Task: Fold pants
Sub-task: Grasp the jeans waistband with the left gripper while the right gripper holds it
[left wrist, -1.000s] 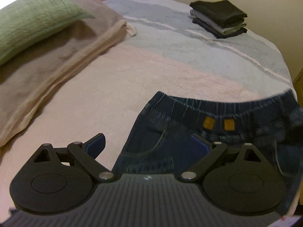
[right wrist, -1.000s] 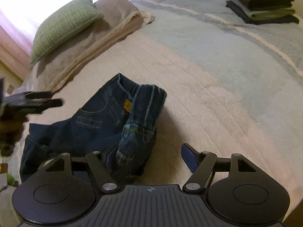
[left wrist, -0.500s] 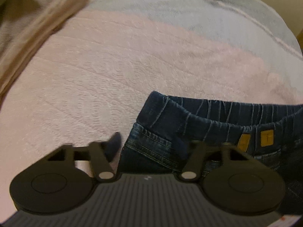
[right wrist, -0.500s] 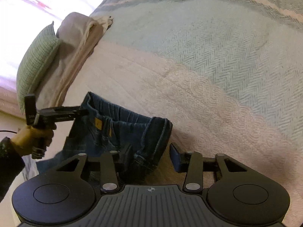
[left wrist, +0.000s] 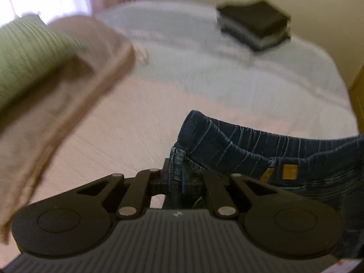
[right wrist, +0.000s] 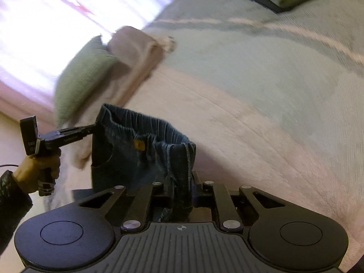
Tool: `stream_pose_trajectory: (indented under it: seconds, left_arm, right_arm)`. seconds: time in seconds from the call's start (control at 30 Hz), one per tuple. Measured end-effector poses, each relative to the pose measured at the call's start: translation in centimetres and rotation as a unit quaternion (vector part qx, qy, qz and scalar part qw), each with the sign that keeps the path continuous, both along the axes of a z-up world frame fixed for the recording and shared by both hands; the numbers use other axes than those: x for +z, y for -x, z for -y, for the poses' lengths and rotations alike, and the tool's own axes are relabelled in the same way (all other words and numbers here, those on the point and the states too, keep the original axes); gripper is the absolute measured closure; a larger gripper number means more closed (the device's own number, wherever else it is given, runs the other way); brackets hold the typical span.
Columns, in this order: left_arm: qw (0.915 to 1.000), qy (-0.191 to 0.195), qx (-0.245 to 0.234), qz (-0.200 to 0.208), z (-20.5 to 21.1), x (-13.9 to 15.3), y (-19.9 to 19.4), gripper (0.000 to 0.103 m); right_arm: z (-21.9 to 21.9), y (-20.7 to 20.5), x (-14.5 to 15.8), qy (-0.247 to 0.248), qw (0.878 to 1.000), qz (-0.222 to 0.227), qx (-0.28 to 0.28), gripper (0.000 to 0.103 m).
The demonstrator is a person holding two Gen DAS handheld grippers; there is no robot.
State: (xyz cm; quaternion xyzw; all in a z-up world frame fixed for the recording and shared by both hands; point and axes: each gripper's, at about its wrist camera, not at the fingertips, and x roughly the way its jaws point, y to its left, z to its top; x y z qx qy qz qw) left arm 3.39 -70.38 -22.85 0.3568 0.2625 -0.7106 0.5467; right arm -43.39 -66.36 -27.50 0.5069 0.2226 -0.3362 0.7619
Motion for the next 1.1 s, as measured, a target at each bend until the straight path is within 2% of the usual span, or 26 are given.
stream_pose_trajectory:
  seconds: [0.07,0.17,0.3,0.4,0.5,0.6,0.7,0.77,0.9,0.93,1.0,1.03,1.07,1.1]
  left_arm:
    - [0.9994,0.032,0.012,-0.007,-1.5,3.6,-0.4,0.098]
    - [0.9965,0.08,0.013,-0.023,-2.5,9.5,-0.4,0.098]
    - [0.9904,0.129,-0.038,-0.031,-1.5,15.7,2.7,0.098]
    - [0.9854,0.146,-0.083,-0.026,0.7,18.5,7.0,0.098]
    - [0.9835,0.144,-0.105,-0.031,4.2,19.2,11.4,0.098]
    - [0.984,0.13,-0.118,-0.029,8.7,18.1,16.1,0.098]
    - [0.9852,0.11,-0.127,-0.031,14.0,15.5,20.8,0.098]
    - [0.9873,0.089,-0.125,-0.041,18.4,12.5,24.3,0.098]
    - [0.9912,0.043,-0.109,-0.063,27.5,4.7,30.2,0.095]
    - [0.9928,0.026,-0.097,-0.065,29.2,2.5,31.0,0.088]
    - [0.9956,0.023,-0.071,-0.057,31.4,-0.7,31.8,0.086]
    - [0.9969,0.017,-0.057,-0.052,32.0,-1.8,31.7,0.086]
    - [0.9977,0.011,-0.045,-0.05,32.2,-2.5,31.5,0.086]
    - [0.9982,0.006,-0.036,-0.047,31.8,-2.9,30.6,0.086]
  right_arm:
    - [-1.0,0.5,2.6,0.014,1.0,0.021,0.002,0.097]
    - [-3.3,1.6,6.6,0.056,0.997,0.038,-0.024,0.097]
    - [-6.0,4.8,11.4,0.111,0.989,0.046,-0.091,0.098]
    - [-6.3,7.2,13.1,0.132,0.982,0.042,-0.129,0.098]
    - [-5.2,10.1,13.8,0.141,0.976,0.04,-0.164,0.098]
    - [-2.0,13.6,13.2,0.141,0.971,0.036,-0.189,0.098]
    - [2.9,17.5,11.4,0.135,0.968,0.029,-0.211,0.098]
    - [7.1,20.0,9.6,0.128,0.967,0.012,-0.22,0.098]
    - [14.9,23.9,3.7,0.099,0.967,-0.02,-0.234,0.096]
    - [16.3,24.2,2.1,0.088,0.967,-0.031,-0.236,0.095]
    - [18.9,24.7,-0.9,0.068,0.964,-0.089,-0.242,0.076]
    - [19.6,24.9,-1.9,0.068,0.958,-0.121,-0.252,0.069]
    - [19.9,25.1,-2.4,0.071,0.955,-0.135,-0.255,0.061]
    - [20.0,25.1,-2.6,0.073,0.955,-0.137,-0.254,0.06]
